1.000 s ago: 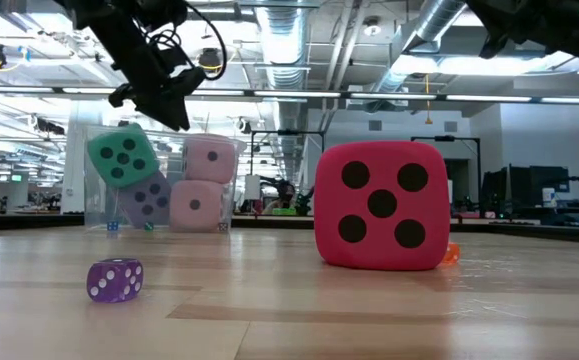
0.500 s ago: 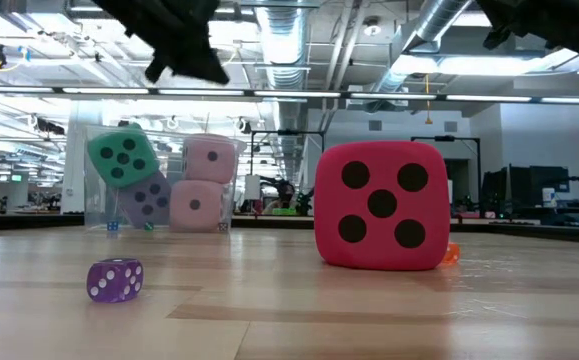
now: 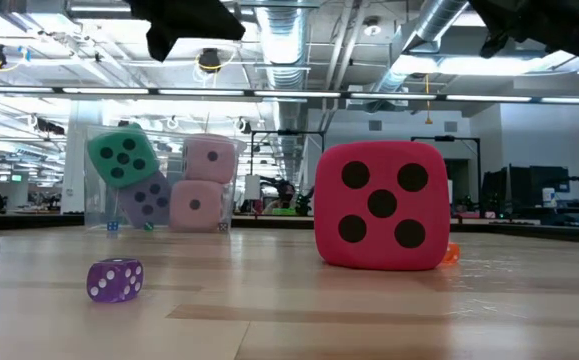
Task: Pick & Place Dice
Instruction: Put the small purple dice into the transparent container
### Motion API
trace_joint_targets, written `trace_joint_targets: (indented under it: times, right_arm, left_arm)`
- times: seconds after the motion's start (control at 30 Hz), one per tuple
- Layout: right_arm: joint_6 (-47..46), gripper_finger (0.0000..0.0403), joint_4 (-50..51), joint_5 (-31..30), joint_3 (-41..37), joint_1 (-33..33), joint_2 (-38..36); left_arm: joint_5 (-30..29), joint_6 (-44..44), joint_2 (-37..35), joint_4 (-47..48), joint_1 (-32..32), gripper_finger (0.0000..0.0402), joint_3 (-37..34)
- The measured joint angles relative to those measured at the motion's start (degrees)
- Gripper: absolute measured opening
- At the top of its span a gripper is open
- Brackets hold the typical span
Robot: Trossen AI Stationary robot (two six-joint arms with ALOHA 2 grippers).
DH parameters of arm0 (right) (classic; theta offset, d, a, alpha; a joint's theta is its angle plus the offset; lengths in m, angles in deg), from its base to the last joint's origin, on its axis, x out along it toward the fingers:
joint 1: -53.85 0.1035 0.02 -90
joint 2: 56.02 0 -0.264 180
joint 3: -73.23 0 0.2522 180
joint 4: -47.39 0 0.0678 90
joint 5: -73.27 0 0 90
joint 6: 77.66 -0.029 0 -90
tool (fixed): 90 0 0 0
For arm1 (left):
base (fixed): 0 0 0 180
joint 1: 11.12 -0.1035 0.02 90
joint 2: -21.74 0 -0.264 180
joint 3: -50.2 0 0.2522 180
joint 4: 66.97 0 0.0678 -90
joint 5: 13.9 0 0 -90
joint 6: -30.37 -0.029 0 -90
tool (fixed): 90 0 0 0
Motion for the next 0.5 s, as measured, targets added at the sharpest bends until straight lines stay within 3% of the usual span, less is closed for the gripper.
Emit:
trace_joint_targets:
  times: [0.17, 0.4, 0.5]
  right_arm:
    - [-0.9, 0.0, 0.1, 2.3, 0.0, 0.0, 0.0]
    - [0.6, 0.0, 0.1, 2.8, 0.0, 0.0, 0.0]
    - [0.8, 0.0, 0.1, 2.8, 0.0, 0.0, 0.0]
  left_arm:
    - [0.0, 0.4, 7.8, -4.4, 5.3, 0.0, 0.0]
    - [0.1, 12.2, 16.9, -7.2, 10.3, 0.0, 0.0]
    - [0.0, 12.6, 19.4, -11.1, 12.0, 0.0, 0.3]
